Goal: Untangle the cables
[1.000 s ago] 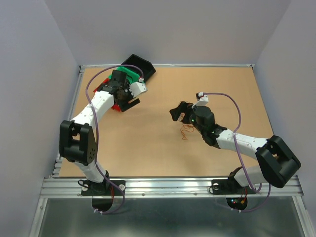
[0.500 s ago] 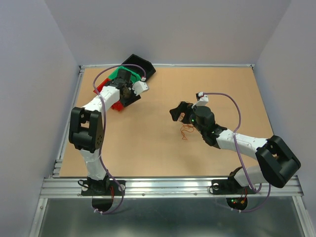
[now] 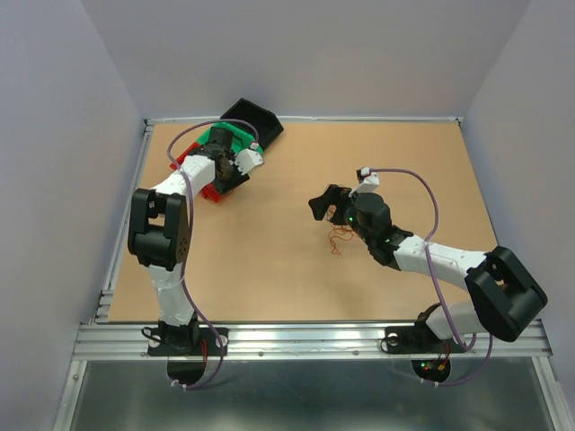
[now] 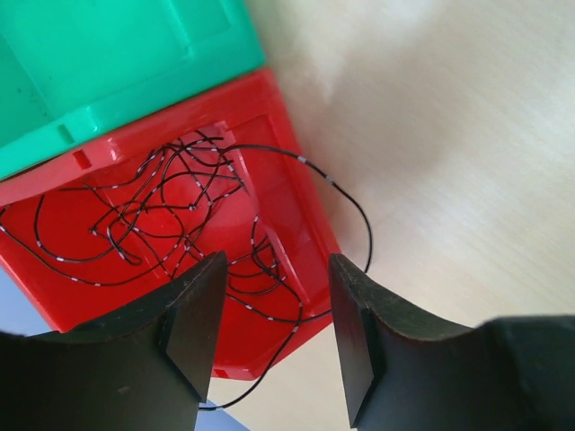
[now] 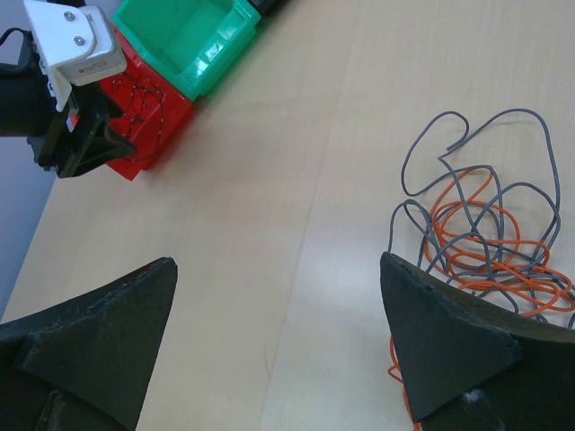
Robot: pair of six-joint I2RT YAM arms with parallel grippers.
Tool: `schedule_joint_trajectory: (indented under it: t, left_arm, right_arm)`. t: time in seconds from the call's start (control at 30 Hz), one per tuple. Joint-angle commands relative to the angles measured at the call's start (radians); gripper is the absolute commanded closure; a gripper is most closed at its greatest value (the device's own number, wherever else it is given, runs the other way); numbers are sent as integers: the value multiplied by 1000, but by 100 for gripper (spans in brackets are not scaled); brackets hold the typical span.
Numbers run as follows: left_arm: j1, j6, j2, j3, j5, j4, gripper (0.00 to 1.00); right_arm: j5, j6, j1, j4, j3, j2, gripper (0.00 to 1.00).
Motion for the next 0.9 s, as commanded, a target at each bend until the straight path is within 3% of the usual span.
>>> schedule_joint_trajectory:
  t: [0.0, 0.47, 0.7, 0.87]
  left_arm:
    - [28, -16, -33, 32, 6, 31, 40]
    - [47, 31, -222, -18, 138, -2, 27]
    - [27, 53, -219, -119, 158, -10, 11]
    - [2, 51, -193, -146, 144, 16, 9]
  right_arm:
    - [5, -17, 1, 56, -11, -20, 0]
    - [-1, -19, -1, 55, -10, -23, 0]
    - [-3, -19, -1, 56, -10, -21, 0]
    - [-3, -19, -1, 56, -10, -17, 0]
